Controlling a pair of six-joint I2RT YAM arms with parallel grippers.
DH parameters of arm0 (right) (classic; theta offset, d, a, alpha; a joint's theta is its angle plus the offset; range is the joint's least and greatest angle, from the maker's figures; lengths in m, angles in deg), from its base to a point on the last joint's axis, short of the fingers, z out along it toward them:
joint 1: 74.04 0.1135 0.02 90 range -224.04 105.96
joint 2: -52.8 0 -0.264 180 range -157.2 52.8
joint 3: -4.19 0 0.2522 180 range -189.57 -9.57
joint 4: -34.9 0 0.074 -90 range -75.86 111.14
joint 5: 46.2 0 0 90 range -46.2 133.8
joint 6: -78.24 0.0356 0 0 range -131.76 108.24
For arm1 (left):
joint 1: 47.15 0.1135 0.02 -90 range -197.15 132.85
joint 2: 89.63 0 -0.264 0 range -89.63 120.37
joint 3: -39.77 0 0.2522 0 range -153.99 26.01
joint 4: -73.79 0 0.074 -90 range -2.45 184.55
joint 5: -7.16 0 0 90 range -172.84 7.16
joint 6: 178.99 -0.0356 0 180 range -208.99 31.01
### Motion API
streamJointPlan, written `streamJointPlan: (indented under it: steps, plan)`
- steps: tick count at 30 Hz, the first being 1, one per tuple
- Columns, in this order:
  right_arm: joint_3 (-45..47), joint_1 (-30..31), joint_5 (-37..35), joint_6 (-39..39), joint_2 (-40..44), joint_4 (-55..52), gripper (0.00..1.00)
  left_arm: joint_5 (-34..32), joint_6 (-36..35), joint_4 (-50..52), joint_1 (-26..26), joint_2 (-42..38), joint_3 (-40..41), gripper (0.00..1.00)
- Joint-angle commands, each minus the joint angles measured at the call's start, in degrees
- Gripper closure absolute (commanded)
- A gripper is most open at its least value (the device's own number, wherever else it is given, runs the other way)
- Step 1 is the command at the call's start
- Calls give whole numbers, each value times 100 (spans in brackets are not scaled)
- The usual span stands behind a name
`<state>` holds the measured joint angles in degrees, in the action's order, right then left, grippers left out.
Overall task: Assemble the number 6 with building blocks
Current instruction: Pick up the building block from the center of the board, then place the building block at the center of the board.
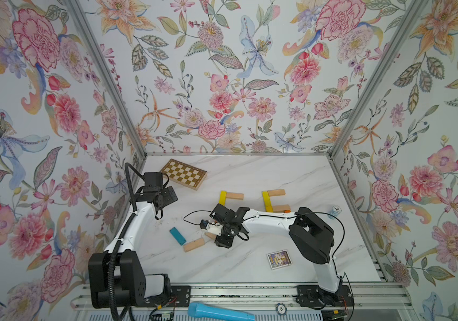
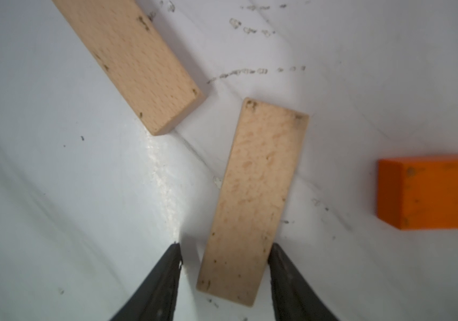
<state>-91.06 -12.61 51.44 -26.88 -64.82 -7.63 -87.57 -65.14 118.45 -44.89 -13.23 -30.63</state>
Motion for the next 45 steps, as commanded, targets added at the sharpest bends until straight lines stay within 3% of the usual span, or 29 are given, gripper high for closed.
streamJointPlan:
  steps: [1,5,9,17,24,34,45]
  plan:
    - [-164,24,-136,-43,-189,-339,59,-15,23,83,42,-38,66,1]
    - [-166,12,-340,-74,-70,-387,74,-13,5,84,46,-29,63,1]
    - [-42,-56,-440,-144,332,-441,81,56,-10,33,42,4,74,1]
    - [783,-307,-611,-299,1538,-440,82,499,-203,-70,3,33,175,1]
    - [1361,-1053,-770,-505,2220,-418,82,869,-298,-149,-68,103,153,1]
    - [1444,-1587,-937,-873,1941,31,84,1282,-443,-356,-183,94,241,1]
    - [908,-1599,-822,-1183,930,111,83,1343,-459,-397,-214,252,224,1]
